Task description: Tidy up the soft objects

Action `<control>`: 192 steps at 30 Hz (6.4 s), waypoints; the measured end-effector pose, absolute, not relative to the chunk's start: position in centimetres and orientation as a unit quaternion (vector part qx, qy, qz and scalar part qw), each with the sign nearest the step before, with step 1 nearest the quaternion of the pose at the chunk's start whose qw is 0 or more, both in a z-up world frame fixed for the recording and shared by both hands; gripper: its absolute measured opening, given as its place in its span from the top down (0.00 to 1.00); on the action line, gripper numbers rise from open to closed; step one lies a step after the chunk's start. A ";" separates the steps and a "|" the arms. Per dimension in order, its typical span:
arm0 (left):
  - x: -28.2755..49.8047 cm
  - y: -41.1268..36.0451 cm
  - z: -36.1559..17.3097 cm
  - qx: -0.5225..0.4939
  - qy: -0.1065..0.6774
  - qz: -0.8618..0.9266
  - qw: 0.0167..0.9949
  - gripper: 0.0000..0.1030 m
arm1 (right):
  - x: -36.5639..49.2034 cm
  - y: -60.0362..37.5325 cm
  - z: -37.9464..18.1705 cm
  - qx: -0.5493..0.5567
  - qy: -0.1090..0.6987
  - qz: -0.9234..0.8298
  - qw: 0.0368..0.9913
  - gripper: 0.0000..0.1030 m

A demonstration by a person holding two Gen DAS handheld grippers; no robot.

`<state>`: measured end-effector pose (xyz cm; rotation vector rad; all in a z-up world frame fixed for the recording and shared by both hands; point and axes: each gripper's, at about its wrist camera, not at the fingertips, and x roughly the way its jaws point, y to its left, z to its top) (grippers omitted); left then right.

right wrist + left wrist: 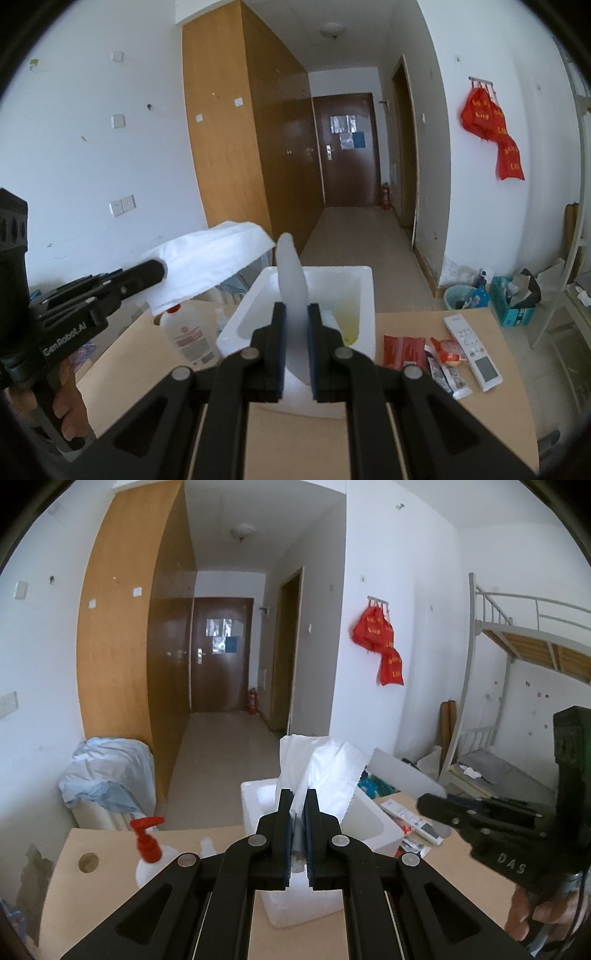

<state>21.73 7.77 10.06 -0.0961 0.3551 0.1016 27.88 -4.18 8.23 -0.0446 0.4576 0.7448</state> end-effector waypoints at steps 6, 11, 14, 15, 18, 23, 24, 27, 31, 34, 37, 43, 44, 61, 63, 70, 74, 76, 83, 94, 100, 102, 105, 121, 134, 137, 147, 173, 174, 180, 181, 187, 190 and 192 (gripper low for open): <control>24.9 8.3 9.4 -0.046 0.187 0.044 0.980 0.94 | 30.3 -2.8 7.8 -0.025 0.235 0.357 0.904 0.88; 27.2 9.5 9.7 -0.055 0.189 0.054 0.979 0.94 | 32.1 -2.3 8.5 -0.019 0.239 0.349 0.906 0.88; 28.8 9.8 9.1 -0.063 0.196 0.060 0.977 0.94 | 32.8 -2.4 8.3 -0.009 0.239 0.351 0.905 0.88; 29.3 9.8 8.6 -0.064 0.199 0.065 0.976 0.94 | 32.9 -2.3 8.2 -0.011 0.239 0.348 0.907 0.88; 30.9 9.1 7.4 -0.050 0.216 0.065 0.973 0.94 | 33.4 -2.4 7.8 -0.011 0.243 0.341 0.908 0.88; 31.5 8.9 6.7 -0.043 0.217 0.065 0.973 0.94 | 33.8 -2.2 7.3 -0.016 0.251 0.337 0.907 0.88; 31.5 9.0 6.8 -0.043 0.217 0.067 0.973 0.94 | 33.9 -2.2 7.3 -0.015 0.252 0.337 0.907 0.88; 31.7 9.2 6.7 -0.043 0.218 0.072 0.972 0.94 | 34.0 -2.0 7.2 -0.016 0.256 0.336 0.906 0.88; 32.0 9.2 6.4 -0.043 0.221 0.075 0.971 0.94 | 34.4 -1.9 7.3 -0.015 0.259 0.333 0.906 0.88; 32.2 9.1 6.2 -0.042 0.226 0.071 0.971 0.94 | 34.6 -1.9 7.2 -0.015 0.262 0.332 0.906 0.88; 32.7 9.0 5.9 -0.039 0.231 0.075 0.969 0.94 | 34.6 -1.8 7.3 -0.015 0.263 0.331 0.906 0.88; 33.2 8.9 5.3 -0.034 0.236 0.081 0.968 0.94 | 34.5 -1.8 7.3 -0.014 0.261 0.333 0.906 0.88; 33.2 8.8 5.4 -0.031 0.233 0.082 0.968 0.93 | 34.4 -1.8 7.4 -0.015 0.259 0.334 0.906 0.88; 32.9 8.2 5.5 -0.015 0.218 0.090 0.972 0.19 | 34.4 -2.2 7.5 -0.011 0.254 0.334 0.908 0.88; 32.8 8.3 5.5 -0.016 0.217 0.093 0.972 0.18 | 34.4 -2.2 7.6 -0.011 0.254 0.335 0.907 0.88; 31.9 8.7 6.4 -0.026 0.204 0.099 0.974 0.18 | 34.3 -2.4 7.5 -0.012 0.253 0.337 0.907 0.88; 30.6 8.7 7.3 -0.023 0.192 0.102 0.976 0.17 | 34.4 -2.3 7.4 -0.010 0.255 0.342 0.904 0.88; 29.8 9.0 7.4 -0.025 0.186 0.109 0.976 0.13 | 34.4 -2.1 7.4 -0.009 0.257 0.345 0.903 0.88; 27.6 10.5 8.0 -0.025 0.181 0.135 0.974 0.13 | 34.0 -0.8 7.0 -0.020 0.264 0.357 0.896 0.88; 24.1 13.4 8.7 -0.049 0.159 0.179 0.970 0.04 | 33.9 1.8 5.9 -0.029 0.282 0.378 0.881 0.88; 23.9 13.8 8.8 -0.044 0.160 0.188 0.968 0.00 | 34.1 2.6 5.2 -0.035 0.290 0.378 0.879 0.88; 24.0 13.9 8.8 -0.045 0.161 0.187 0.968 0.00 | 34.3 2.9 4.8 -0.038 0.293 0.377 0.877 0.88; 24.1 14.0 8.7 -0.046 0.163 0.185 0.968 0.00 | 34.3 3.1 4.6 -0.042 0.296 0.376 0.877 0.88; 23.9 14.2 8.9 -0.059 0.163 0.179 0.968 0.00 | 34.3 3.4 4.8 -0.051 0.289 0.364 0.884 0.48; 24.0 14.4 8.8 -0.058 0.165 0.176 0.969 0.00 | 34.1 3.2 4.9 -0.044 0.284 0.360 0.888 0.07; 24.0 14.5 8.8 -0.061 0.165 0.175 0.969 0.00 | 34.0 3.0 5.0 -0.042 0.282 0.357 0.889 0.04; 24.1 14.2 8.5 -0.054 0.167 0.182 0.968 0.00 | 33.4 0.3 6.1 -0.025 0.268 0.333 0.904 0.00; 16.9 10.6 11.3 -0.027 0.157 0.192 0.968 0.00 | 26.8 -6.1 9.0 -0.009 0.242 0.313 0.919 0.00; 16.4 10.5 11.4 -0.027 0.155 0.193 0.968 0.00 | 26.4 -6.4 9.1 -0.009 0.241 0.313 0.919 0.00; 13.6 9.4 11.7 -0.029 0.155 0.186 0.970 0.00 | 24.1 -6.9 9.4 -0.012 0.235 0.316 0.919 0.00; 12.9 9.1 11.7 -0.028 0.153 0.184 0.971 0.00 | 23.9 -7.2 9.4 -0.012 0.234 0.318 0.919 0.00; 9.8 7.8 11.9 -0.023 0.142 0.178 0.974 0.00 | 21.2 -7.9 9.7 -0.024 0.222 0.323 0.919 0.00; 8.5 7.2 12.0 -0.022 0.140 0.174 0.975 0.00 | 19.9 -8.4 9.8 -0.026 0.214 0.329 0.919 0.00; 7.8 6.9 12.1 -0.022 0.138 0.171 0.975 0.00 | 19.1 -8.8 9.9 -0.022 0.207 0.331 0.920 0.00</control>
